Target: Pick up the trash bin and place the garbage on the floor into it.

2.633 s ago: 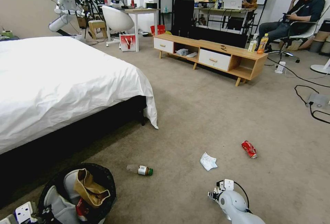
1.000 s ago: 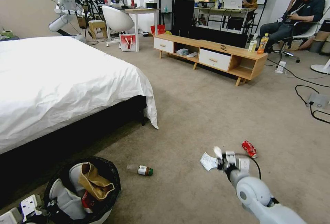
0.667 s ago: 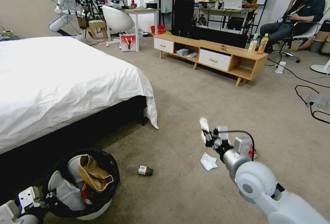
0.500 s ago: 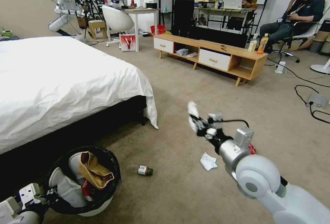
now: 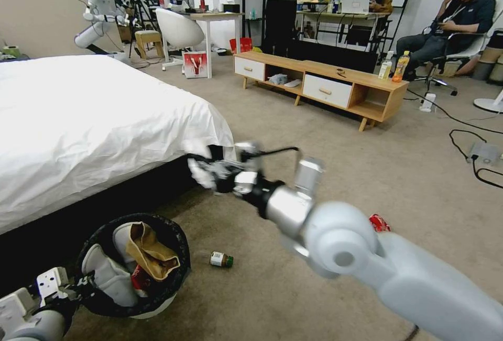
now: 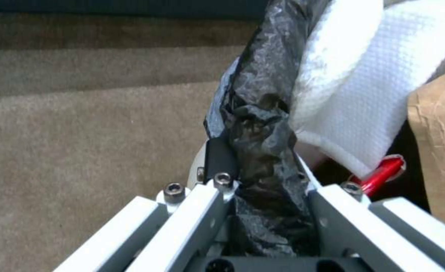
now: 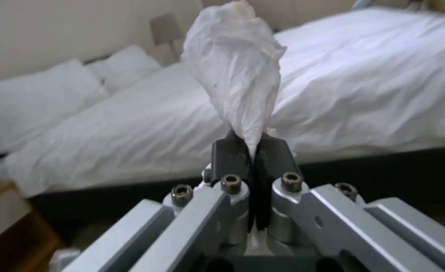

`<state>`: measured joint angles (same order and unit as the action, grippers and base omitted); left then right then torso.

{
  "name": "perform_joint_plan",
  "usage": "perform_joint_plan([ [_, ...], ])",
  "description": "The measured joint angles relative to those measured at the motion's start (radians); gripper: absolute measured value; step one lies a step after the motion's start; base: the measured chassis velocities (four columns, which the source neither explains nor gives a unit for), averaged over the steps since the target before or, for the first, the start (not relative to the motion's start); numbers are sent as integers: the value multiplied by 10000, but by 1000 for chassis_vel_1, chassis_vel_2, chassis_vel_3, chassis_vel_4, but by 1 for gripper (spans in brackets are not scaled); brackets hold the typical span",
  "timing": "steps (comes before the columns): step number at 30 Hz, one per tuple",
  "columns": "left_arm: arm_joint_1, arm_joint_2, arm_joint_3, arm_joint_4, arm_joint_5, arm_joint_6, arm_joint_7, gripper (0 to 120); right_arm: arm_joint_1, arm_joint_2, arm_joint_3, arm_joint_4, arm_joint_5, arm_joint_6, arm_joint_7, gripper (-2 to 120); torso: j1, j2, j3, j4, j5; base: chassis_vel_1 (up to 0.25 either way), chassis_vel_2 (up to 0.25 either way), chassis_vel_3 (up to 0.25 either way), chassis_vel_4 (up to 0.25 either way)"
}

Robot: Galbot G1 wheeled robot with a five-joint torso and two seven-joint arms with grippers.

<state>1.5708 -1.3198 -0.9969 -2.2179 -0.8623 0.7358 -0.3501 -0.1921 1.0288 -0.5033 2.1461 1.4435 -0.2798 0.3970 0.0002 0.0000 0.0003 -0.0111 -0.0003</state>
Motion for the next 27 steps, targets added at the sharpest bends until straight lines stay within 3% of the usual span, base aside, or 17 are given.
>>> perform_joint_plan([
  [2,-23,24,0,-23,-22,0,0,3,274,360,-355,-216,145,-127,113,0,0,0,0,0,-1,0,0,0,0],
  [4,-63,86,23,-39,-40,0,0,3,684,1327,-1106,-666,494,-533,608,0,0,0,0,3,0,0,0,0,0],
  [10,-130,187,39,-7,-41,0,0,3,960,2442,-1876,-1249,1024,-1740,1508,0,-1,0,-1,0,0,0,0,0,0],
  [14,-173,188,37,29,-43,0,3,3,974,2676,-2061,-1331,1256,-2207,1988,0,0,-1,0,-1,0,0,0,0,0],
  [17,-224,188,32,52,-51,-2,9,3,1093,2946,-2483,-1517,1754,-3194,2890,0,0,0,-1,1,1,0,0,0,0],
  [27,-262,158,67,52,-57,-4,22,3,996,3152,-2985,-2204,1773,-4082,3626,0,-1,0,-1,2,1,0,0,0,0],
])
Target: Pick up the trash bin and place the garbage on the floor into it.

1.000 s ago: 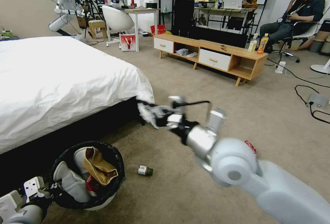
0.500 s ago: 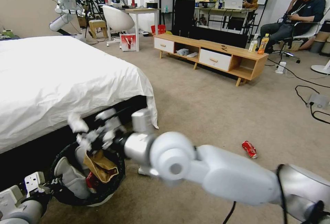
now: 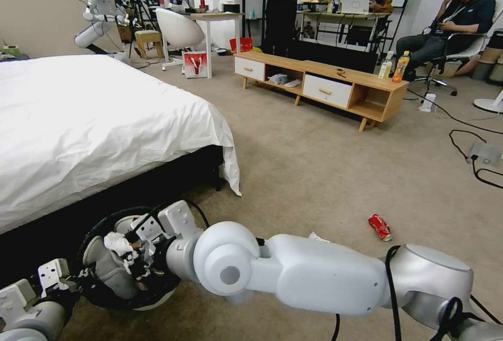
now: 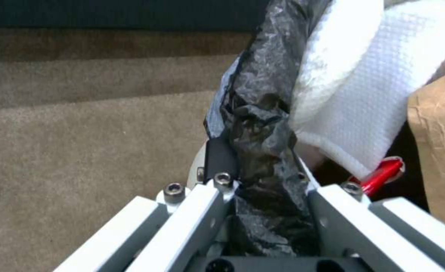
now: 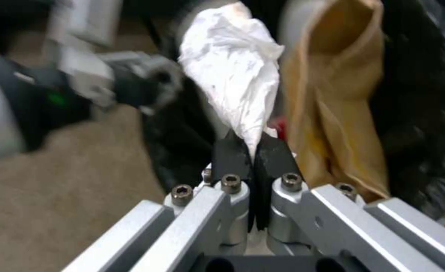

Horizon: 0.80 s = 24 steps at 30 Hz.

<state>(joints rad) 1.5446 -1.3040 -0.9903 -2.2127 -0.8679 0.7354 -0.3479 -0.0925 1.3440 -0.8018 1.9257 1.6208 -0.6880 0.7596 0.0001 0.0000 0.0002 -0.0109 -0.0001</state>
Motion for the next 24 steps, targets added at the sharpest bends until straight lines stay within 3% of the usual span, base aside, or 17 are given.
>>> perform_joint_plan([
  [6,18,11,2,-34,0,0,18,3,-229,-158,-19,-323,-157,-444,191,0,0,0,0,-1,1,0,0,0,0],
  [24,-22,-75,146,35,42,-1,40,3,-617,-77,-78,-976,-722,-519,88,0,0,0,0,0,1,0,0,0,0],
])
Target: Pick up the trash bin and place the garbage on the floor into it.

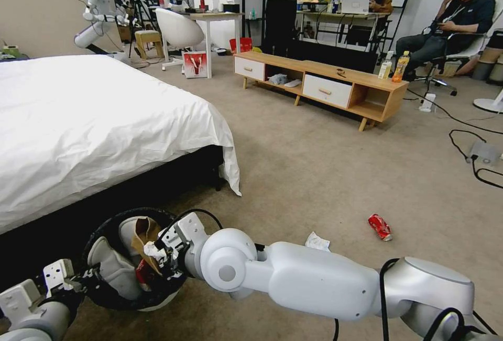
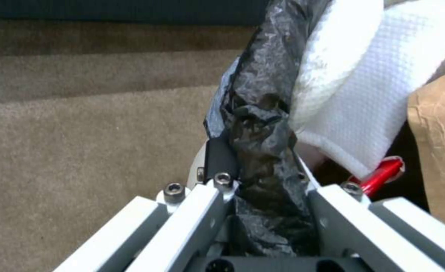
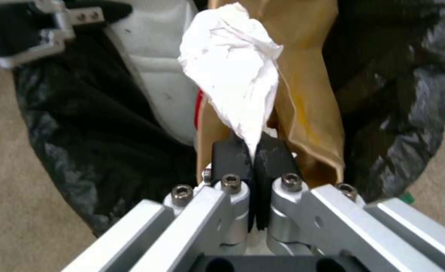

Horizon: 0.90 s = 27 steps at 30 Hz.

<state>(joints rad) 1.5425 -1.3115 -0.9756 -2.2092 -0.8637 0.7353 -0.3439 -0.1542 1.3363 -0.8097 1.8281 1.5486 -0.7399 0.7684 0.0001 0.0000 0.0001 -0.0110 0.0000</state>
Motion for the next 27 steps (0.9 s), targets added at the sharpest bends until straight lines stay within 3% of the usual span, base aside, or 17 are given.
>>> perform_joint_plan([
  [27,-88,-82,273,113,109,-1,44,3,-9,584,-117,-1092,-240,37,-168,0,0,0,0,0,0,0,0,0,0],
])
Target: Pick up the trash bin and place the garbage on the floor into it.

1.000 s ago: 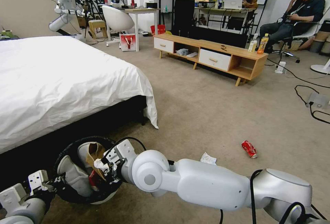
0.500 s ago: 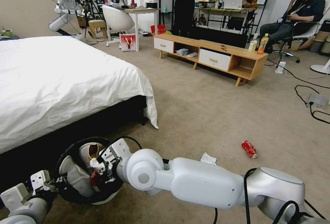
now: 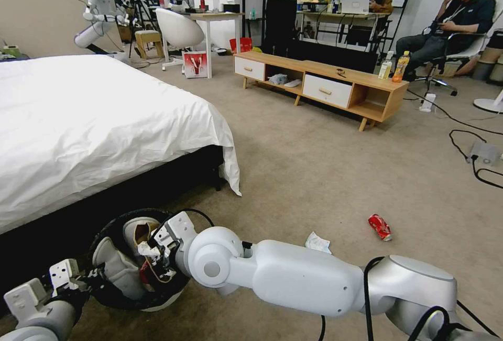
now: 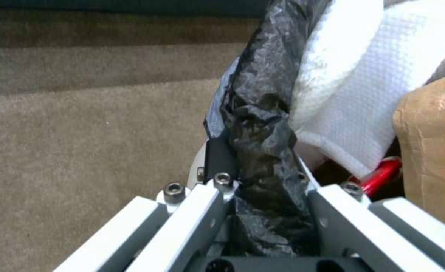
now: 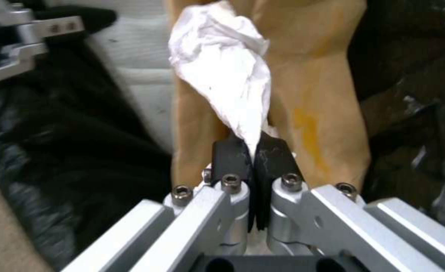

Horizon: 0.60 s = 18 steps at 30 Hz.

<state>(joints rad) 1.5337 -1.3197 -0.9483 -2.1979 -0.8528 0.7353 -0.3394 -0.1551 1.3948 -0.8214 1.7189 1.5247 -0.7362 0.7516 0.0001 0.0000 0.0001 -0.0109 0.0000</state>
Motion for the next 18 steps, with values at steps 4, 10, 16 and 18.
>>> perform_joint_plan([
  [4,23,-45,33,0,103,1,83,3,-73,16,-2,-389,-211,4,-148,0,0,0,0,0,0,0,0,0,0],
  [10,31,-66,54,42,141,1,104,3,-192,4,11,-733,-401,8,-270,0,0,0,0,0,0,0,0,0,0],
  [16,-13,-118,143,114,209,2,116,3,-289,-71,83,-834,-504,9,-316,0,0,0,0,-1,0,0,0,0,0],
  [18,-18,-125,151,130,226,2,116,3,-299,-89,106,-814,-505,9,-315,0,0,0,1,-1,0,0,0,0,0],
])
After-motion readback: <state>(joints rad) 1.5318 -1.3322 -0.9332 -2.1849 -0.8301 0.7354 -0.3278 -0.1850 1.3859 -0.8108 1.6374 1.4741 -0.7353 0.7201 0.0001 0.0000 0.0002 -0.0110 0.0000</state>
